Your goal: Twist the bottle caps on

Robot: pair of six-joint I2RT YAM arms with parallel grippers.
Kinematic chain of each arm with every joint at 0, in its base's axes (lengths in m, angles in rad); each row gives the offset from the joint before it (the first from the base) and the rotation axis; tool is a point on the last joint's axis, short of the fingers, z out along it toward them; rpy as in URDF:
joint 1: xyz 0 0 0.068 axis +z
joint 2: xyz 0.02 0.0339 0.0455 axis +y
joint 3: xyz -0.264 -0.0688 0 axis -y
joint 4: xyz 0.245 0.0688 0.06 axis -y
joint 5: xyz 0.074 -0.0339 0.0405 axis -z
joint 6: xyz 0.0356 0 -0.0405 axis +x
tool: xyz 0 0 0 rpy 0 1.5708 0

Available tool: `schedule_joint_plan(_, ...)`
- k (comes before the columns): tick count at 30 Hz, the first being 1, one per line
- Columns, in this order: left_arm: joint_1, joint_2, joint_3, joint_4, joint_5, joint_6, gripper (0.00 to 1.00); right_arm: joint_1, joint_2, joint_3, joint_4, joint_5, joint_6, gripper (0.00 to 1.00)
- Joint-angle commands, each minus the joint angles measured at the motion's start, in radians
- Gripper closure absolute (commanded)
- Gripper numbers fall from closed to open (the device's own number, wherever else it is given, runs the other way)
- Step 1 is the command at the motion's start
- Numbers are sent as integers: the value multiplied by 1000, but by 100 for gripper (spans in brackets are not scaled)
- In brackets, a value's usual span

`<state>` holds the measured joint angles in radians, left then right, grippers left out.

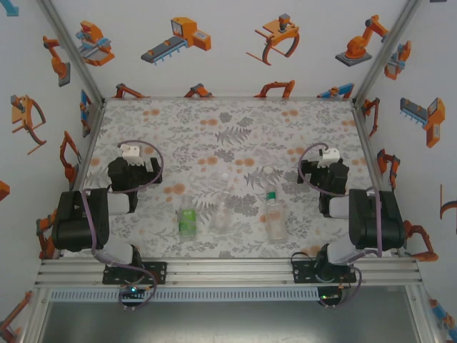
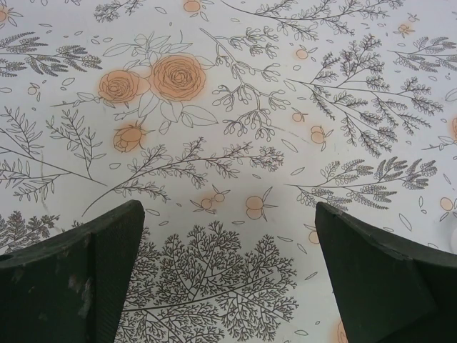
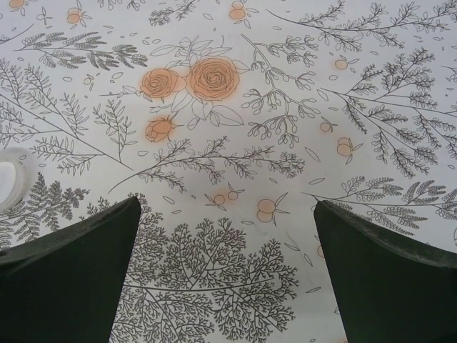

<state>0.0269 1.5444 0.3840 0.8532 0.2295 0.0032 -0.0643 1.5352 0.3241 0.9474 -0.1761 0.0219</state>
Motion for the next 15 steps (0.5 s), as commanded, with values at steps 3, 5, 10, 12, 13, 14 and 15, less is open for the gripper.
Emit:
schedule_joint_plan(3, 2, -10, -8, 30, 18, 12, 3, -6, 5, 19, 6, -26, -8, 1)
schedule_joint_plan(5, 3, -9, -7, 30, 17, 10, 3, -6, 5, 19, 7, -25, -9, 1)
schedule_joint_plan(10, 3, -10, -8, 30, 15, 10, 3, -5, 5, 20, 6, -25, -9, 1)
schedule_joint_plan(12, 2, -9, -7, 30, 15, 9, 3, -6, 5, 20, 5, -25, -8, 1)
schedule_joint_plan(13, 4, -8, -7, 30, 16, 8, 3, -6, 5, 20, 7, -25, -8, 1)
schedule_joint_plan(14, 3, -10, -7, 30, 15, 8, 3, -5, 5, 20, 6, -25, -9, 1)
schedule_joint_plan(15, 2, -10, -7, 29, 15, 8, 3, -6, 5, 20, 7, -25, -9, 1)
